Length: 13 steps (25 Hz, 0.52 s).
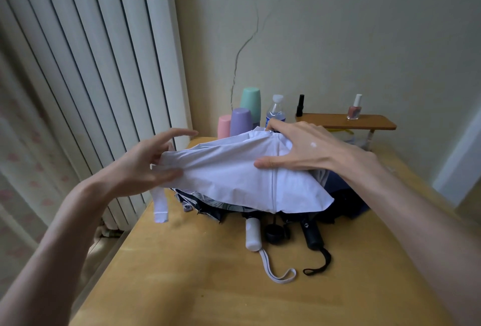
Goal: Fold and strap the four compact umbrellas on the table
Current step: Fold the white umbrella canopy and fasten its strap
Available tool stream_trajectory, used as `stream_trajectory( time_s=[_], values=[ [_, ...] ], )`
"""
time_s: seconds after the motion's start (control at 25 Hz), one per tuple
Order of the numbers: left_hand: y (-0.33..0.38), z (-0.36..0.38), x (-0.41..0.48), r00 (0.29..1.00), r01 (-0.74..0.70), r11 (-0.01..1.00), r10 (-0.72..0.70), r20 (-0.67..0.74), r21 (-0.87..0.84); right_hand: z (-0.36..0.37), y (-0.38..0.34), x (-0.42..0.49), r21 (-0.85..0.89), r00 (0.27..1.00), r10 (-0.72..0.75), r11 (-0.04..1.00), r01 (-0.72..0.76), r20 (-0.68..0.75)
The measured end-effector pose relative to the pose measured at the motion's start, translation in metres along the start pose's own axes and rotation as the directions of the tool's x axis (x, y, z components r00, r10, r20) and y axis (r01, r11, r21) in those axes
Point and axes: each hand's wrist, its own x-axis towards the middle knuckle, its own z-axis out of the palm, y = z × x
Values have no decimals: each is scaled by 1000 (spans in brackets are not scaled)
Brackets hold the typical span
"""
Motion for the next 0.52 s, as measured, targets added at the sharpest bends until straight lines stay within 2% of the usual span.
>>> stream_trajectory(
  time_s=[0.16,0.36,0.52],
  values=[
    [8,3,4,992,95,995,-94,89,-2,1,-3,1,-18,1000,-27,999,27,-11],
    [10,13,25,990,131,985,-136,-41,-116,1,-2,0,-4,1000,-18,1000,18,-23],
    [4,16,30,991,130,963,-119,58,-238,-1,0,0,14,999,-34,999,34,-29]
  ],
)
